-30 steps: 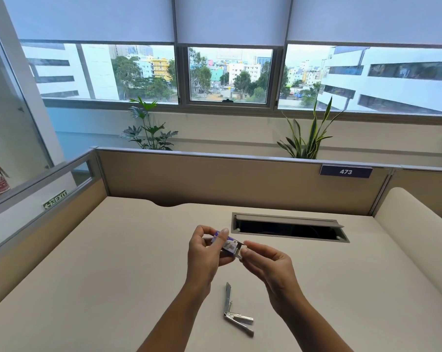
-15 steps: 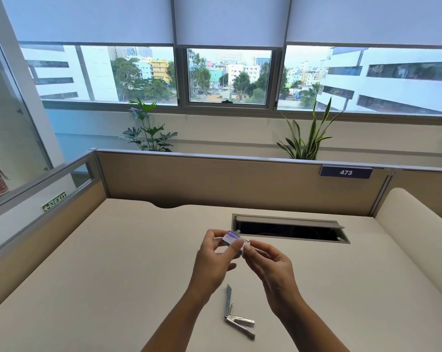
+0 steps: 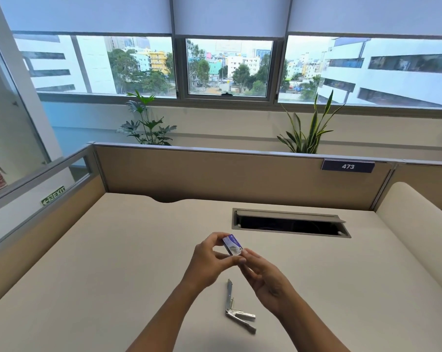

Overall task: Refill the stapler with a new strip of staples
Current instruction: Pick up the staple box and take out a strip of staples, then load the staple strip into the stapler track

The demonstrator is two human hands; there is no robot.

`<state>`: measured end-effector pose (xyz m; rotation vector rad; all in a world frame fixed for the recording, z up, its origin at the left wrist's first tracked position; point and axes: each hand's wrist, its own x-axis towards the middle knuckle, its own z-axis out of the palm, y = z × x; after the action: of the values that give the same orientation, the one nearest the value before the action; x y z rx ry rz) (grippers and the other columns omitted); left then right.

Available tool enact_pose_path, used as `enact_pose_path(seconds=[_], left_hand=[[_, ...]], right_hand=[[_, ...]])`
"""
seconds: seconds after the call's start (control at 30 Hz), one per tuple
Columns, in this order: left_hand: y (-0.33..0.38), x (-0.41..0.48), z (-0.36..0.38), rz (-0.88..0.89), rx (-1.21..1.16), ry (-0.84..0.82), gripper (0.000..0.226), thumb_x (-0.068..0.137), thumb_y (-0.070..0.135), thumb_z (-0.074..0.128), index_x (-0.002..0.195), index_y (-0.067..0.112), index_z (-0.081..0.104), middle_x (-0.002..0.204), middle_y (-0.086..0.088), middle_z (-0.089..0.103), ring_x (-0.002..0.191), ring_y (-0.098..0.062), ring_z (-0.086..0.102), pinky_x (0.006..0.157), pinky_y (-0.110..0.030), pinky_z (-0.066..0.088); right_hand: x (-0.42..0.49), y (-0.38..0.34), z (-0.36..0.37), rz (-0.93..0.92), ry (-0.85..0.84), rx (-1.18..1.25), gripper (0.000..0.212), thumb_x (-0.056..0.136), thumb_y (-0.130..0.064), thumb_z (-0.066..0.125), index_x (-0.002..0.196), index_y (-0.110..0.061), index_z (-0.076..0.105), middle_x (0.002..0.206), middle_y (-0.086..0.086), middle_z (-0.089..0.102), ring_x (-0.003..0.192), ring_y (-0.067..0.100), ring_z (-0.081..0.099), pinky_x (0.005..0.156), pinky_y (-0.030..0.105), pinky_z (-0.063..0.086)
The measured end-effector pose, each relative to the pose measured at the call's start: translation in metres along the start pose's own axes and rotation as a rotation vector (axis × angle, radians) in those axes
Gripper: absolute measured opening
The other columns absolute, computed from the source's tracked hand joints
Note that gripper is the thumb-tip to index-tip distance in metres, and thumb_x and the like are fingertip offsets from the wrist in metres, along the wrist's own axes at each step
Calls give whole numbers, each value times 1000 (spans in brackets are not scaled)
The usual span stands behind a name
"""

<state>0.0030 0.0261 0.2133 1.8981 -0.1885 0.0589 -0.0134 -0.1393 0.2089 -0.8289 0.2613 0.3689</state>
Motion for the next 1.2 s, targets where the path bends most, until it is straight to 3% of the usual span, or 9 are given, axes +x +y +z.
enact_pose_path(seconds=[0.2,0.37,0.5,0.67,0.8,0.93,1.03,1.2], left_hand=[[-33,9,-9,-52,59,63,65,54,54,85,112,35,62,108,10,60,85,-8,68,64,-20,59],[-91,10,-26,-265,173,51,58,58,42,90,108,27,66,100,9,67,76,-11,67,61,-14,50],[-134,8,-37,-354,293,-56,54,65,31,88,112,18,64,108,2,65,84,-16,61,72,-22,48],[-169,7,-42,-379,375,-138,57,78,14,78,129,11,54,125,-5,56,107,-21,56,85,-24,43],[-188,0,-45,-398,422,-177,53,81,3,70,131,8,53,129,-10,53,117,-21,52,92,-21,44],[-196,-3,-47,-371,476,-223,64,79,13,76,136,14,48,136,-1,48,129,-22,43,104,-28,36],[-192,-3,-40,-310,547,-137,74,76,32,80,141,23,44,138,7,40,131,-20,35,106,-31,34],[-170,-5,5,-204,481,-8,33,86,36,68,116,24,60,108,7,57,106,-19,48,82,-25,41]], right_hand=[[18,6,-14,-7,103,-75,22,86,-12,72,99,5,72,95,21,74,84,28,74,71,27,63],[35,27,-47,-37,265,-397,12,87,-7,71,94,2,74,84,15,73,77,25,74,68,24,60],[42,47,-72,-26,294,-665,8,83,-4,71,89,-6,75,85,12,72,71,19,68,70,24,59],[45,62,-81,-60,317,-948,13,82,-7,68,87,-18,75,81,1,72,65,12,64,62,19,53],[47,68,-83,-74,267,-1102,18,82,-9,66,89,-22,76,87,-8,72,75,6,65,71,18,52],[50,71,-86,-88,262,-1134,20,83,-7,64,88,-22,76,86,-9,73,74,1,65,66,13,49],[52,71,-90,-84,276,-1090,23,83,-1,61,86,-18,76,84,0,74,68,10,67,63,17,53],[53,68,-96,-99,322,-947,26,85,3,59,91,-15,77,79,12,76,65,15,70,60,18,55]])
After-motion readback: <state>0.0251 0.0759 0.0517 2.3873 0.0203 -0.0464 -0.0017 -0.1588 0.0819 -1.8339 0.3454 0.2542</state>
